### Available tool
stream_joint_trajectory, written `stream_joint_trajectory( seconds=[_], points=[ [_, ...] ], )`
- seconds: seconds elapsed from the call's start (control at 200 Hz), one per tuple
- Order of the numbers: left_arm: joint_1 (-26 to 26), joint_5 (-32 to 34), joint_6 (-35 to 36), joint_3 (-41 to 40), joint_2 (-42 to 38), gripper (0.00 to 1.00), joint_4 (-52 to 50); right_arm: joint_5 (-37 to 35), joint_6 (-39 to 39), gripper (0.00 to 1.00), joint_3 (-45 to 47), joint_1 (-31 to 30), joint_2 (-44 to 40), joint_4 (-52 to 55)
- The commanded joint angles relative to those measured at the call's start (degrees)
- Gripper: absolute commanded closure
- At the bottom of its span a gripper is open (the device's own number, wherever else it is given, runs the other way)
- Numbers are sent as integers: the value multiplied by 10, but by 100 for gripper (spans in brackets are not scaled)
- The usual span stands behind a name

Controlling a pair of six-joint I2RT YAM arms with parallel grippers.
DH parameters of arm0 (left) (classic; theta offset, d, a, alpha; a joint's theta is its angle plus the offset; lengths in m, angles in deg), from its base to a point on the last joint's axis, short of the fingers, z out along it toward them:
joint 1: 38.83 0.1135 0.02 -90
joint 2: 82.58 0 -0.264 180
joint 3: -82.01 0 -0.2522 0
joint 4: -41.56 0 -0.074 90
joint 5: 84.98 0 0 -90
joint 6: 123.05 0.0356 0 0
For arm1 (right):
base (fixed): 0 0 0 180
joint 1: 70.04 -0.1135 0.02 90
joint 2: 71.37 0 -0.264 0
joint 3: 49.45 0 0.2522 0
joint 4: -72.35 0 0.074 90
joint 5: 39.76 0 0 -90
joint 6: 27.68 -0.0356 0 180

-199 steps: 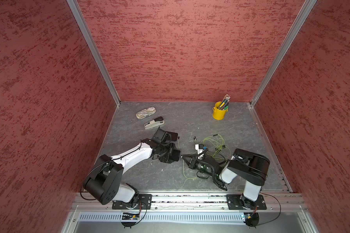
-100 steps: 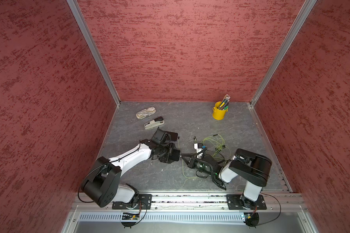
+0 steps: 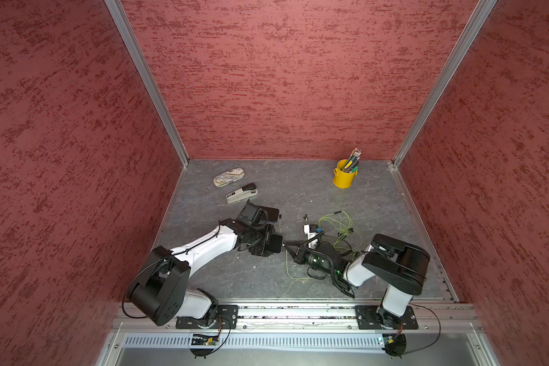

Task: Plug wired earphones into phones
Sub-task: Insert the wired earphone into the phone.

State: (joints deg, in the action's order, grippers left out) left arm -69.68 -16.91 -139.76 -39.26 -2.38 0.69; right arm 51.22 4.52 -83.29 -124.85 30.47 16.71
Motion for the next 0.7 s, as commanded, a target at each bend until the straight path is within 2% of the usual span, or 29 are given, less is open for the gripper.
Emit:
stream_joint_trajectory(
  seconds=[0.0,0.696],
  points=[
    [1,7,-4,2,-13,31,-3,-8,10,100,-6,1,-15,14],
    [0,4,-4,2,-10,31,4,-2,19,100,-27,-4,-8,30]
  ],
)
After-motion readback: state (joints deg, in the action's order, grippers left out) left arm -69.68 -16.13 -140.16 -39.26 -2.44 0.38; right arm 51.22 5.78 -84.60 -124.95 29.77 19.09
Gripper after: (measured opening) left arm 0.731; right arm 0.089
